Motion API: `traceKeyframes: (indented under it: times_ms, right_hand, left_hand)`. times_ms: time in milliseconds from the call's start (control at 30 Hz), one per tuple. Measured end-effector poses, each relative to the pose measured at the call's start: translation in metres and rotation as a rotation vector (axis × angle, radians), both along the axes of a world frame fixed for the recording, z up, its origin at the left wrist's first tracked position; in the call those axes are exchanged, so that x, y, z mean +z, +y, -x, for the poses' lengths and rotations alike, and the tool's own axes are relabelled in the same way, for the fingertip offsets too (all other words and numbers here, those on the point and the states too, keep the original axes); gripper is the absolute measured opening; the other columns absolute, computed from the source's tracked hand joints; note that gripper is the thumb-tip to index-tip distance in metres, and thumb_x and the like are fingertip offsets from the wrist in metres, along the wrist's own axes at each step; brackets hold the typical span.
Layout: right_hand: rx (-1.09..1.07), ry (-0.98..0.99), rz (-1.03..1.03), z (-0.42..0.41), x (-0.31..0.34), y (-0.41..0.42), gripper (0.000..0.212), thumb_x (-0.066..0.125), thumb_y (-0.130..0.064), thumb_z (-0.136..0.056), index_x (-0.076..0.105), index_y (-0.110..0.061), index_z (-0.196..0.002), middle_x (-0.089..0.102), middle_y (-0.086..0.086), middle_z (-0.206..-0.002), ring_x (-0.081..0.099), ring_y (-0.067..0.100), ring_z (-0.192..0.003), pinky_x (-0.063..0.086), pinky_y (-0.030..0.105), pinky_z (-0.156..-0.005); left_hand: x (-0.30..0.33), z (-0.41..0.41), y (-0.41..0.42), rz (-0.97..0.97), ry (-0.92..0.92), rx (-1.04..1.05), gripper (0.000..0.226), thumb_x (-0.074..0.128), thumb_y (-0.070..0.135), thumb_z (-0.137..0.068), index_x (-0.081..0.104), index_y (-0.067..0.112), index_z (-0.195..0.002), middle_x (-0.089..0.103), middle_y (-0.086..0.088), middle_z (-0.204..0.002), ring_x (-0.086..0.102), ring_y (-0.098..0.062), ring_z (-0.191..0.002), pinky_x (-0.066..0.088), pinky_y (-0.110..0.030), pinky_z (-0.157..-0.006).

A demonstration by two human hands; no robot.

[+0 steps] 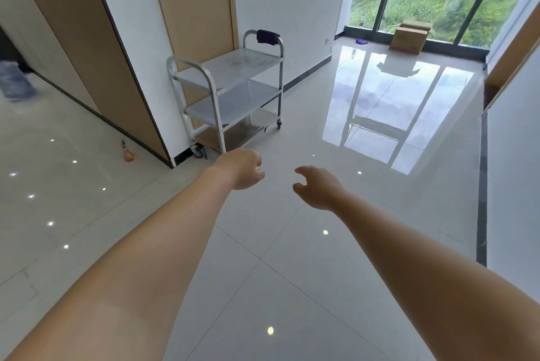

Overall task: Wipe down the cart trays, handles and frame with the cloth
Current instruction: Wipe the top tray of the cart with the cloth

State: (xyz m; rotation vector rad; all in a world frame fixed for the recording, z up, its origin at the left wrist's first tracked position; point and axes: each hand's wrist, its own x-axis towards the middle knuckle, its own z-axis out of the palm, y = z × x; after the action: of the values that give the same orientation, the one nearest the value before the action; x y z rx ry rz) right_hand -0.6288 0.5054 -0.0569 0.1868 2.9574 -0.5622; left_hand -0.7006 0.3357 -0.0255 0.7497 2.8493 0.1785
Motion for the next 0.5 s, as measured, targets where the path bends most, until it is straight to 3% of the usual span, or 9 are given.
traceKeyframes:
  times_ms: [500]
  right_hand:
    - [0.016,-0.013,0.003,0.191,-0.027,0.062,0.05,0.045,-0.026,-0.095,0.036,-0.014,-0.143,0.038,0.003,-0.148,0.033,0.022,-0.136,0.031,0.033,-0.107]
  left_hand:
    - [-0.031,0.193,0.059,-0.01,-0.043,0.022,0.037,0.045,0.031,-0.092,0.054,0.016,-0.124,0.056,-0.005,-0.125,0.053,-0.025,-0.111,0.043,-0.033,-0.088]
